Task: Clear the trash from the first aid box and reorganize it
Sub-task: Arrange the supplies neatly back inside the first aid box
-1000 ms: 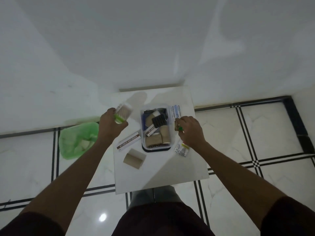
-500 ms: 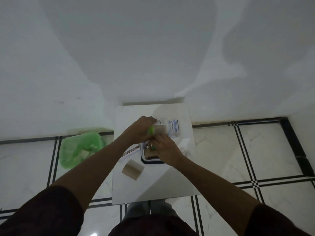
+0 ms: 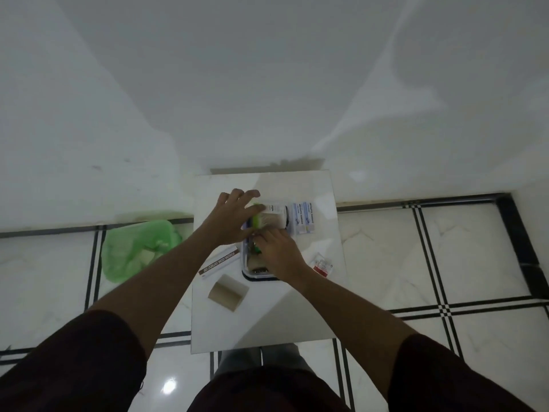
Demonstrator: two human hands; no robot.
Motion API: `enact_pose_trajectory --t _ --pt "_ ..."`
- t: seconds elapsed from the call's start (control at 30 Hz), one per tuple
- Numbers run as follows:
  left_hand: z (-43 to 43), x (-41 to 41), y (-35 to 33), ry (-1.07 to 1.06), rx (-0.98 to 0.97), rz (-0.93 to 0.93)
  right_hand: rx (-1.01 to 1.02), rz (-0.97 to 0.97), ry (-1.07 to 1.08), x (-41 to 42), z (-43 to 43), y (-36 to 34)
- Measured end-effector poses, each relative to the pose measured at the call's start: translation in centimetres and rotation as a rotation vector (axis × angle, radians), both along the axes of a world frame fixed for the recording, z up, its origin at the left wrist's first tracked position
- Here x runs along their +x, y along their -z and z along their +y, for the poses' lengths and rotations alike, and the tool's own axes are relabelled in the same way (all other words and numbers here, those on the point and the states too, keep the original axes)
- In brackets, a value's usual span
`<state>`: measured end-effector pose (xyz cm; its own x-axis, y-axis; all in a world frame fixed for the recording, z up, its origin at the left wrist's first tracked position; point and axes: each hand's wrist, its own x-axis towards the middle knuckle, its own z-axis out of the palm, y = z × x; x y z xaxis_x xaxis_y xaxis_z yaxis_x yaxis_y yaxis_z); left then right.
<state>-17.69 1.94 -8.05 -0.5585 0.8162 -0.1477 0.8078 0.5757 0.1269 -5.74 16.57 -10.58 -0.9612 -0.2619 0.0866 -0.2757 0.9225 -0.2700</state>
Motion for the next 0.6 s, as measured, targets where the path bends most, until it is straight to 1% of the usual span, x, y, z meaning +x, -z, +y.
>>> enact_pose_trajectory --t 0.13,0.27,0.37,0.43,0.5,0.6 --pt "-1.4 0.6 0.2 -0.148 0.075 -0.103 0.095 0.025 0.063 -0.5 0.4 -0.2" --pt "-3.1 2.5 0.2 -0.252 0.198 -0.111 0.066 -0.045 0.087 -0.6 0.7 0.1" --pt "-5.0 5.3 0.0 -0.306 0.302 -0.098 0.015 -0.063 0.162 -0.3 0.6 -0.7" --pt "-6.6 8.1 0.0 -0.317 0.329 -0.117 -0.047 0.005 0.265 0.3 1.2 -1.7" --pt "-8.1 11.3 0.4 -0.305 0.309 -0.165 -0.147 0.047 0.412 1.6 2.5 -2.5" --pt "-9.8 15.5 1.7 -0.261 0.211 -0.221 -0.339 0.001 0.706 4.5 4.4 -2.8"
